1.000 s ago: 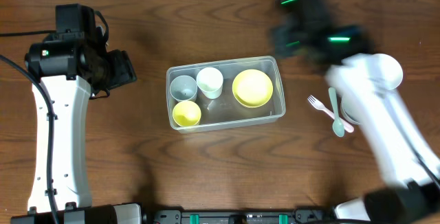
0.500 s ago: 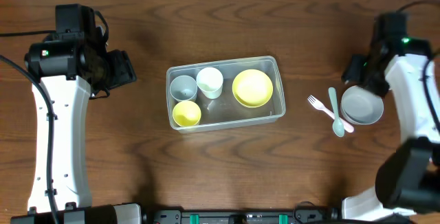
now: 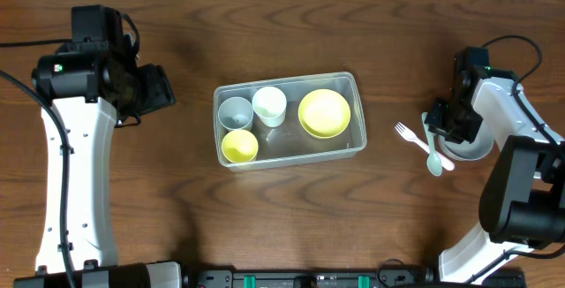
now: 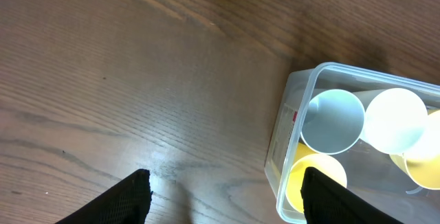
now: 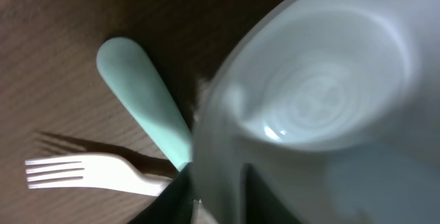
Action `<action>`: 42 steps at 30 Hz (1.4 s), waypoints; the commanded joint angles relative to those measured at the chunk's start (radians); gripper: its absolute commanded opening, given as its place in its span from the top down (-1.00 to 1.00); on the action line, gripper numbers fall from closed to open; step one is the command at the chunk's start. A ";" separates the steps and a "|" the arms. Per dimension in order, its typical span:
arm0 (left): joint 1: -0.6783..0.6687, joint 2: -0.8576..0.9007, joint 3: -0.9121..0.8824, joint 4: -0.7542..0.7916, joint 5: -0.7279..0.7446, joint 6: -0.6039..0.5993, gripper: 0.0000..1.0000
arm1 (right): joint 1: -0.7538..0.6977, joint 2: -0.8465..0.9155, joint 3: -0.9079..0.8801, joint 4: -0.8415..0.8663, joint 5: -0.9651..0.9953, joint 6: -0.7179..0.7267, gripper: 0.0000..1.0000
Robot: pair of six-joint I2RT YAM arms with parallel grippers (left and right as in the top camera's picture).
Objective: Pack container
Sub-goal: 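Return the right gripper and grasp the grey bowl rim, then place the grey bowl onto the yellow plate in the container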
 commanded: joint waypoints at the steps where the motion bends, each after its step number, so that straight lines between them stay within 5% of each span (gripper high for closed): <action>1: 0.005 0.002 -0.004 -0.006 0.006 0.002 -0.41 | 0.000 0.002 0.000 0.008 0.002 0.006 0.81; 4: 0.005 0.002 -0.004 -0.006 0.006 0.002 -0.41 | 0.000 0.001 0.005 0.010 0.002 0.006 0.97; 15: 0.005 0.002 -0.004 -0.006 0.006 0.002 -0.41 | 0.055 -0.209 0.150 -0.005 -0.074 -0.106 0.97; 23: 0.005 0.002 -0.004 -0.006 0.006 0.002 -0.41 | 0.298 -0.392 0.269 0.010 -0.092 -0.338 0.97; 32: 0.005 0.002 -0.004 -0.006 0.006 0.002 -0.41 | 0.588 -0.285 0.257 0.006 -0.087 -0.422 0.98; 42: 0.005 0.002 -0.004 -0.006 0.006 0.002 -0.41 | 0.732 -0.078 0.257 0.000 -0.087 -0.444 0.97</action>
